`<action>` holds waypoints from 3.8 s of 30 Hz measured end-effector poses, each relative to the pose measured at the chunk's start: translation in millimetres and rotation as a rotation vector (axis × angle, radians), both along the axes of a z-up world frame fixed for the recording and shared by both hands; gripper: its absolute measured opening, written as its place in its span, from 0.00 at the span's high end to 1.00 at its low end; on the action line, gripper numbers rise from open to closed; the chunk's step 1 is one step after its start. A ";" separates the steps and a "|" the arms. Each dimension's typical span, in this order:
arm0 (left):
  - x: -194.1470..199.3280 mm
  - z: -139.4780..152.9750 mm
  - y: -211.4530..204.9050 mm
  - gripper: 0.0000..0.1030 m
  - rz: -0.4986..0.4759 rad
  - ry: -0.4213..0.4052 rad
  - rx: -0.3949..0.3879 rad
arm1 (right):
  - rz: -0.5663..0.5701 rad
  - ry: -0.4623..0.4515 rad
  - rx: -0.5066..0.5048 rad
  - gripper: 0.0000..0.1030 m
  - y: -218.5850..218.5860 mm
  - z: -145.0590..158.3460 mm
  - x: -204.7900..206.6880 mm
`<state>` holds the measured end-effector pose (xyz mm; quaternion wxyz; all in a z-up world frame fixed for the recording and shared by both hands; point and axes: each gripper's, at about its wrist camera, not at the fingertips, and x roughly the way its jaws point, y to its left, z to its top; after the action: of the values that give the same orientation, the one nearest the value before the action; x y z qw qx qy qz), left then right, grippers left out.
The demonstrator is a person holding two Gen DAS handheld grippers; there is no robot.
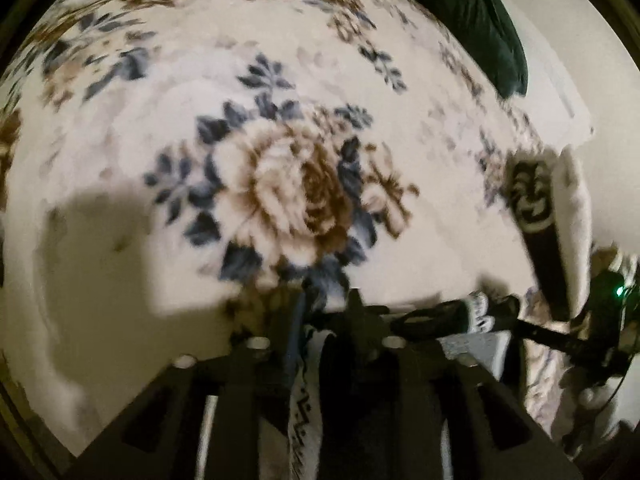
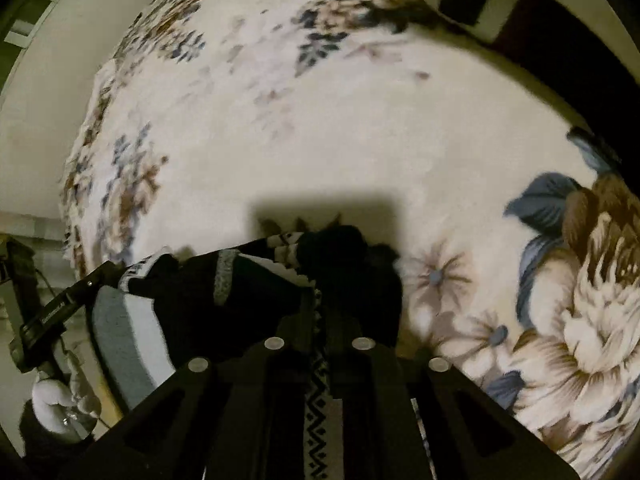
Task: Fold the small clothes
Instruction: 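Hold the folded sweater with both grippers and straighten its edges, then grip the folded sweater bundle with both grippers and tuck its edges together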
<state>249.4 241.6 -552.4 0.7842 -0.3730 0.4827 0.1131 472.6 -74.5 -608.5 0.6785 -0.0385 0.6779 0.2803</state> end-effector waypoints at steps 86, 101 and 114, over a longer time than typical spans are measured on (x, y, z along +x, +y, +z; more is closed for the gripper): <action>-5.3 10.6 -25.9 0.83 -0.074 -0.013 0.124 | 0.064 -0.236 0.046 0.96 -7.2 51.7 -29.2; -22.9 9.2 -16.1 0.31 0.010 -0.104 -0.148 | 0.116 -0.091 0.103 0.67 -7.1 44.6 -13.9; -13.9 43.2 -55.5 0.90 -0.103 -0.132 0.200 | 0.157 -0.225 0.014 0.96 4.8 47.2 -35.0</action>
<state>235.4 186.2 -509.2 0.8524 -0.2745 0.4347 0.0953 437.6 -69.7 -561.3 0.7264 -0.1179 0.5906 0.3311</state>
